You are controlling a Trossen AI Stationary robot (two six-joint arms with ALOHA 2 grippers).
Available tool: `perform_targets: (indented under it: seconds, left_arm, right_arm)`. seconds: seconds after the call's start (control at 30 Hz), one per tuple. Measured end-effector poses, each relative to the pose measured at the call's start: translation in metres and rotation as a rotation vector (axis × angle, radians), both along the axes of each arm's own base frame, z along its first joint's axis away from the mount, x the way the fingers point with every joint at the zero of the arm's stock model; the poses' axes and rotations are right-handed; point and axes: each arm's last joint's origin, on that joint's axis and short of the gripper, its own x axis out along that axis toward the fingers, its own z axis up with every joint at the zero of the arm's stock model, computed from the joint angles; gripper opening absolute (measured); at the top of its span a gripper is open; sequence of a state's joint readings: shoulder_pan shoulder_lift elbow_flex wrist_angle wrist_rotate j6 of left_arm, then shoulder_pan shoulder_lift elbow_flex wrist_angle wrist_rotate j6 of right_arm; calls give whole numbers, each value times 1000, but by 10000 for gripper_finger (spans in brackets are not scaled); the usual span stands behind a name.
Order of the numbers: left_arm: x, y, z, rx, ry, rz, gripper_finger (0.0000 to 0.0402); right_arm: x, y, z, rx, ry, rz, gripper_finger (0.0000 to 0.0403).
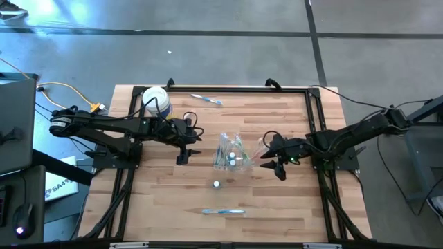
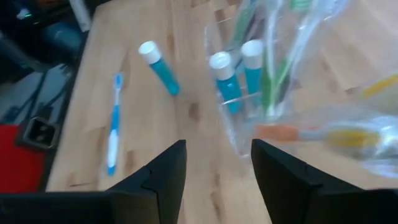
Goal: Pick & Place toothbrushing station
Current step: Put the blue mouthwash into the transparent organizer
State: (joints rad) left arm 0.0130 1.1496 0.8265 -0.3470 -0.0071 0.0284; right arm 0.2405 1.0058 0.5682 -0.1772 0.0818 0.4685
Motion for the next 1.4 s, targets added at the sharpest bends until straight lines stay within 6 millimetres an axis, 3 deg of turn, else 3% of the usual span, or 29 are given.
perform_targets:
  seconds: [0.33, 0.53, 0.7, 0.83, 1.07, 1.27, 1.4]
  left_arm:
    - [0, -1, 0, -21, 0, -8, 248]
    - [0, -7, 1, -201, -4, -155, 248]
    - [-1, -12, 2, -304, 11, -175, 248]
    - [0, -28, 3, -303, -1, -237, 248]
    - [-2, -76, 16, -241, -148, -452, 248]
    - [0, -101, 4, -20, -147, -307, 248]
    - [14, -110, -11, 20, -141, -238, 248]
  right_arm:
    - [-6, 5, 9, 136, -23, 175, 174]
    - [-8, 9, 19, 133, -57, 209, 174]
    - [-8, 15, 29, 95, -97, 265, 174]
    - [-7, 16, 34, 66, -126, 287, 174]
    - [-7, 16, 34, 57, -135, 293, 174]
    - [-6, 16, 35, 37, -155, 307, 174]
    - [-6, 16, 35, 21, -164, 317, 174]
